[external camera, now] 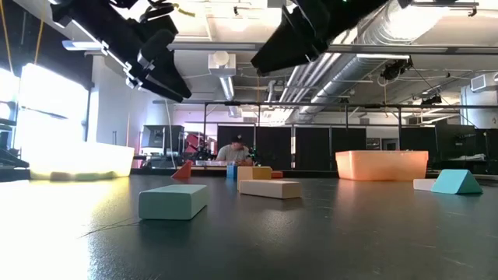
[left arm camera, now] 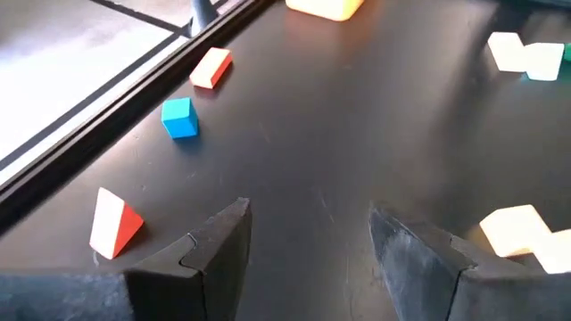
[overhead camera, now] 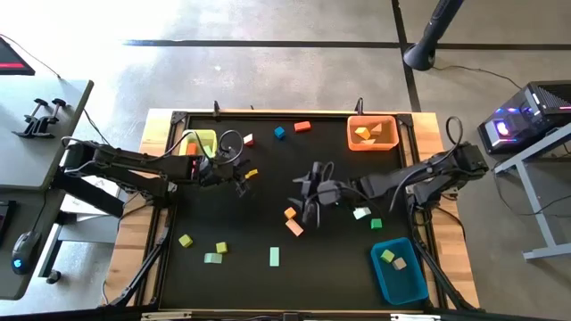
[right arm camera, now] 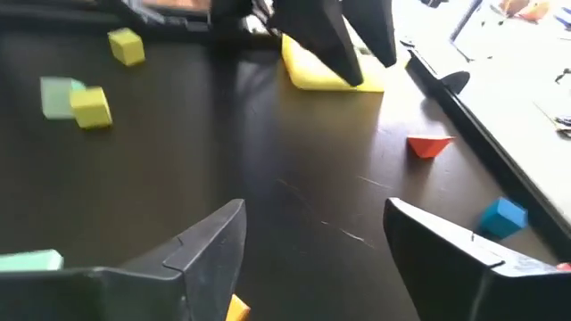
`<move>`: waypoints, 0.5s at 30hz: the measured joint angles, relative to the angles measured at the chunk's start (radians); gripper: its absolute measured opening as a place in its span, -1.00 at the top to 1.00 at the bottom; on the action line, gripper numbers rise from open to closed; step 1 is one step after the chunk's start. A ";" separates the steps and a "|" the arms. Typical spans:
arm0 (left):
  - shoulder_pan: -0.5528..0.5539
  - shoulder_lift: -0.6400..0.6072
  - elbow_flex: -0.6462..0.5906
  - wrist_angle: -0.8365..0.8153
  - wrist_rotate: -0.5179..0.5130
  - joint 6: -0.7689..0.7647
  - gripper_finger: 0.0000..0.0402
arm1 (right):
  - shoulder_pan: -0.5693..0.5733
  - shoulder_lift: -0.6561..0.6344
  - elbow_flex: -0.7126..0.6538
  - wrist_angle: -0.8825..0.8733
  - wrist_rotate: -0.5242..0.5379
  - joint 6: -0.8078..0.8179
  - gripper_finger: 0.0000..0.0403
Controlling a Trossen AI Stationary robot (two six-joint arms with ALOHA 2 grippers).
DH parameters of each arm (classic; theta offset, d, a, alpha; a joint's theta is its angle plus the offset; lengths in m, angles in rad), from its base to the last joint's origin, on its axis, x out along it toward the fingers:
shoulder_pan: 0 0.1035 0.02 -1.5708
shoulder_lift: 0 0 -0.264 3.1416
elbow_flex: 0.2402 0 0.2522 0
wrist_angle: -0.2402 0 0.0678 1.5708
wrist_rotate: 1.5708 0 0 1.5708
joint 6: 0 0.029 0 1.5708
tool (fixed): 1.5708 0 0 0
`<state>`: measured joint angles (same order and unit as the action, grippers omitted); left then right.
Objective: Sort blocks by size
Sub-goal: Put the light orange square block into the blue bin
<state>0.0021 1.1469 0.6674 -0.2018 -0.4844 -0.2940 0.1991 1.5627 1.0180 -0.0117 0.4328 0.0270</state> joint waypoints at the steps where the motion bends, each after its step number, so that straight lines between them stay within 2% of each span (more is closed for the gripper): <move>1: -0.001 0.000 0.000 0.000 -0.001 0.000 -0.06 | -0.010 0.000 0.023 -0.039 -0.024 -0.002 -0.34; 8: -0.004 0.000 0.000 -0.002 -0.023 0.000 -0.06 | -0.073 0.022 0.029 -0.062 -0.375 -0.032 -0.37; 15: -0.004 0.014 0.000 -0.003 -0.024 -0.008 -0.06 | -0.075 0.210 0.003 0.100 -0.549 -0.128 -0.37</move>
<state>-0.0017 1.1606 0.6670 -0.2046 -0.5087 -0.3019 0.1238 1.7727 1.0206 0.0881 -0.1162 -0.1014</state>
